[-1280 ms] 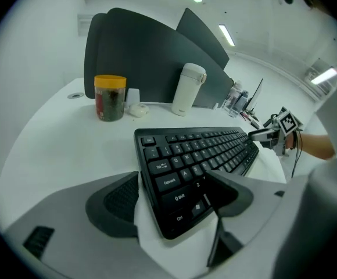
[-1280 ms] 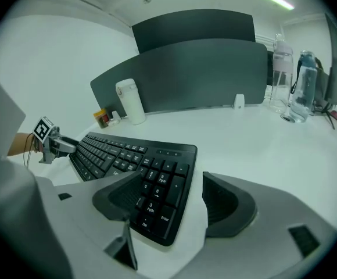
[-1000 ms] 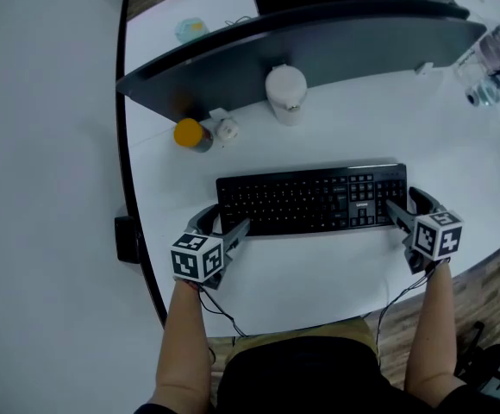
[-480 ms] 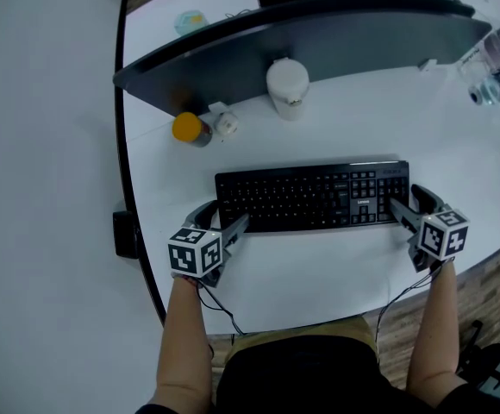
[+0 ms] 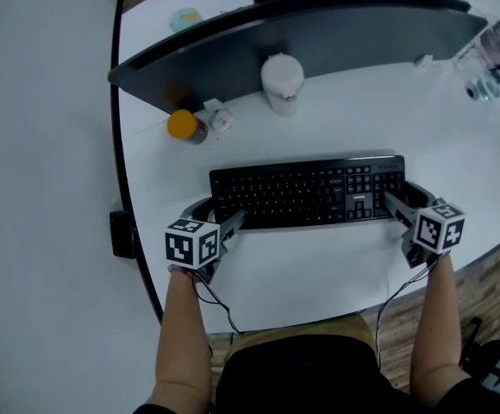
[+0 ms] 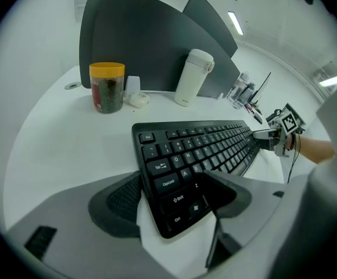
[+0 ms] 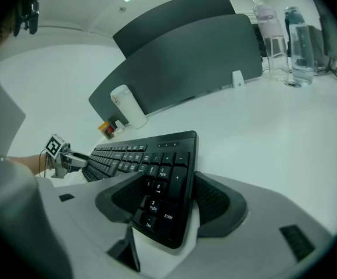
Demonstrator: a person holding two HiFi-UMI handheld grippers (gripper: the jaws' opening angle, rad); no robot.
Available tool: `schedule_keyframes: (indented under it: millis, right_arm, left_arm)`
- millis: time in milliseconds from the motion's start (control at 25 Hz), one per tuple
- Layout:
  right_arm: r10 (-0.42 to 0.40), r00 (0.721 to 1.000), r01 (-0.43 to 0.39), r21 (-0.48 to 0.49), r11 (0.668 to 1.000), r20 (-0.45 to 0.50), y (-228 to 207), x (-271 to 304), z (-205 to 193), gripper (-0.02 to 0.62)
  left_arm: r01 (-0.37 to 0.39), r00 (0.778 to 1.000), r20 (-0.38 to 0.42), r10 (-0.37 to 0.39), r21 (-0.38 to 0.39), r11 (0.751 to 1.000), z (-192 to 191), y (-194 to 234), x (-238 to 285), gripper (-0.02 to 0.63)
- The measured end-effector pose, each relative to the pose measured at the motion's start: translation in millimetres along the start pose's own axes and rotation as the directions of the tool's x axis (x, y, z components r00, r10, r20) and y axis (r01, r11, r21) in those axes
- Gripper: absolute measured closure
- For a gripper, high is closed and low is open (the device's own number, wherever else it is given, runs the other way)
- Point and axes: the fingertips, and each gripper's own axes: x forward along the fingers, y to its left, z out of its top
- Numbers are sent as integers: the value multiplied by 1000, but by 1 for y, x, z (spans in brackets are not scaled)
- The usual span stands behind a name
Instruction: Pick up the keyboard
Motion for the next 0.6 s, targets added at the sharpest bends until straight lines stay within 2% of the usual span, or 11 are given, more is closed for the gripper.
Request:
schedule_keyframes:
  millis: [200,280,480,600]
  right_arm:
    - [-53,998,53,14,999,30,-3,6,2,313]
    - [-67,997,66,23,998,43,-2,8,3,311]
    - [-102,992,97,69,993,75,-1,3,1,311]
    - [-135,986,128,74,989,99,1,-1,-2,311]
  left_arm:
    - [-20,991,134,18,9,1000,2,2,3,270]
    - [-23,987,158,23,-3,1000,2,4,3,278]
    - [-34,996,85,36,-23,999,0,3,2,279]
    - [-45,996,71,46,-20,999,-1,2,0,279]
